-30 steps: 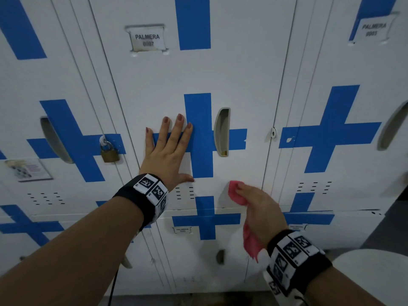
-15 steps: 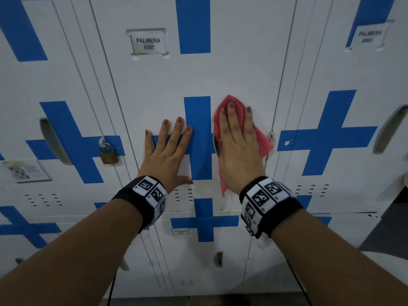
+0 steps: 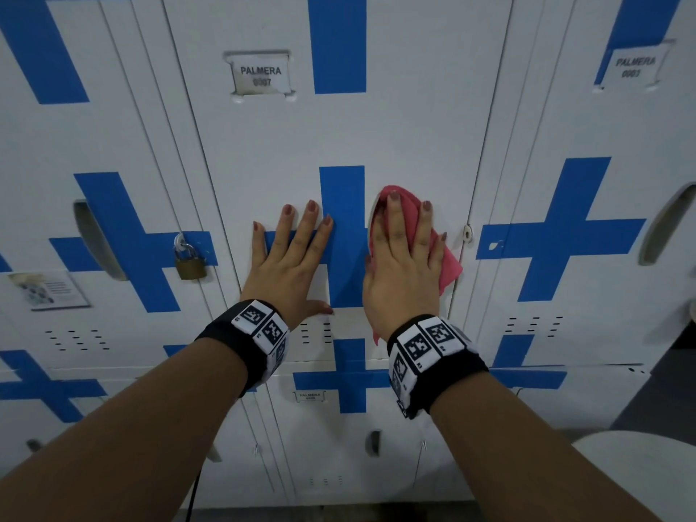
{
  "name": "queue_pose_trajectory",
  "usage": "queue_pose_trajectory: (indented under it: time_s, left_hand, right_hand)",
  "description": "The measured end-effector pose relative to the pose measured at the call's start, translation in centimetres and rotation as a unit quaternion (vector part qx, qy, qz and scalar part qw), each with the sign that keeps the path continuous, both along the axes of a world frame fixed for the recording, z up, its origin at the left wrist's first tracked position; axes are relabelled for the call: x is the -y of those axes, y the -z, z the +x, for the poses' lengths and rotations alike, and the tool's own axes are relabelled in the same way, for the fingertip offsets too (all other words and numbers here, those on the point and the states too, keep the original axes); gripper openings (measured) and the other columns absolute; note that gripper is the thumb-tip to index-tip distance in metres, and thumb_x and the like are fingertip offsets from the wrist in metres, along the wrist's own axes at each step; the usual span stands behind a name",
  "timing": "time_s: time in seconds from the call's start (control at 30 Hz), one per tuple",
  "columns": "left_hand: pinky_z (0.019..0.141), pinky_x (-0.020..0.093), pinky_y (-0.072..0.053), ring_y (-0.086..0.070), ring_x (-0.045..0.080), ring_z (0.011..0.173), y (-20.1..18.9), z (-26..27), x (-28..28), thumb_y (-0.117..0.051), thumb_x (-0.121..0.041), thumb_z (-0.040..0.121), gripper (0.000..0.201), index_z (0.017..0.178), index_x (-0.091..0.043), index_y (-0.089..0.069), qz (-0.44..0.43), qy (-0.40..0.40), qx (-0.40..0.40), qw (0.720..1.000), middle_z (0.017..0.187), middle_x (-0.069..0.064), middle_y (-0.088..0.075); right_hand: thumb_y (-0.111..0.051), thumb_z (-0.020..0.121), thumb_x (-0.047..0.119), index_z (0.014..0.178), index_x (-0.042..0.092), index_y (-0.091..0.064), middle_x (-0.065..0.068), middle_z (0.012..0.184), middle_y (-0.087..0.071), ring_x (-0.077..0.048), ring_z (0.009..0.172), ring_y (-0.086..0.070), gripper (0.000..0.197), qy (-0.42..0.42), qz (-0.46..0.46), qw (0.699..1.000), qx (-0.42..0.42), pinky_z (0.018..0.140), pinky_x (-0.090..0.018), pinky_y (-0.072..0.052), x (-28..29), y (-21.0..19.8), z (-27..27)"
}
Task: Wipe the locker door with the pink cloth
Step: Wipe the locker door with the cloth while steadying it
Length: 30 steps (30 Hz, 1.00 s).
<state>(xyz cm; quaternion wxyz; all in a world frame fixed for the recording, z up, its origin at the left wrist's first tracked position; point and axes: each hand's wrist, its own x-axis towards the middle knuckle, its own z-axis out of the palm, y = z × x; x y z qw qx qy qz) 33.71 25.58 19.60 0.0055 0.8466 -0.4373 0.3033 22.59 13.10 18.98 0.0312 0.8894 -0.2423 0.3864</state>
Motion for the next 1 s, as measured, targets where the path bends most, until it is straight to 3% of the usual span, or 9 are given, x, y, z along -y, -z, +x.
queue_pose_trajectory:
  time_s: [0.23,0.5,0.7,0.8,0.9,1.0]
  left_hand:
    - [0.106,0.051,0.024,0.033,0.026,0.136,0.0,0.0,0.1,-0.073,-0.07,0.05,0.144,0.142,-0.023,0.027,0.001,-0.003,0.004,1.0,0.147,0.0,0.039]
    - [0.106,0.051,0.023,0.034,0.026,0.135,0.0,-0.1,0.1,-0.072,-0.071,0.052,0.143,0.141,-0.023,0.03,0.003,-0.006,0.003,1.0,0.146,0.0,0.04]
    - [0.106,0.051,0.024,0.034,0.026,0.135,0.1,-0.1,0.0,-0.072,-0.07,0.052,0.143,0.141,-0.023,0.028,0.004,-0.004,0.001,1.0,0.147,0.0,0.039]
    - [0.106,0.052,0.023,0.033,0.026,0.136,0.1,-0.1,0.1,-0.073,-0.07,0.051,0.143,0.142,-0.023,0.028,0.001,-0.005,0.001,1.0,0.147,0.0,0.038]
    - [0.106,0.051,0.024,0.034,0.026,0.135,0.1,-0.1,0.1,-0.073,-0.07,0.051,0.144,0.141,-0.023,0.028,0.001,-0.007,-0.001,1.0,0.147,0.0,0.039]
    - [0.105,0.051,0.025,0.034,0.026,0.135,0.1,-0.1,0.0,-0.073,-0.07,0.051,0.144,0.141,-0.023,0.029,0.0,-0.004,-0.002,1.0,0.147,0.0,0.039]
  right_hand:
    - [-0.06,0.082,0.018,0.145,0.01,-0.026,-0.004,0.155,-0.02,-0.041,0.142,-0.007,0.072,-0.011,-0.07,0.994,-0.079,0.11,-0.06,-0.017,0.6,1.2,-0.9]
    - [-0.032,0.078,0.014,0.142,0.008,-0.037,-0.007,0.156,-0.019,-0.041,0.142,-0.003,0.064,-0.007,-0.077,0.986,-0.15,0.113,-0.059,-0.012,0.0,0.5,-2.2]
    - [-0.028,0.081,0.018,0.143,0.008,-0.034,-0.009,0.157,-0.015,-0.04,0.143,0.001,0.063,-0.006,-0.08,0.98,-0.182,0.113,-0.058,-0.007,-0.6,0.4,-2.9]
    - [-0.035,0.077,0.015,0.137,0.007,-0.045,-0.01,0.15,-0.035,-0.038,0.139,-0.021,0.061,-0.037,-0.061,0.989,-0.129,0.11,-0.059,-0.021,-0.5,0.7,-3.2]
    - [-0.035,0.078,0.009,0.123,0.007,-0.057,-0.007,0.128,-0.057,-0.032,0.117,-0.047,0.051,-0.105,-0.004,0.994,-0.006,0.095,-0.051,-0.044,-0.2,1.1,-3.1]
    - [-0.031,0.08,0.007,0.114,0.007,-0.063,-0.004,0.119,-0.062,-0.025,0.105,-0.049,0.047,-0.149,0.047,0.983,0.1,0.091,-0.04,-0.047,-0.3,1.0,-2.9]
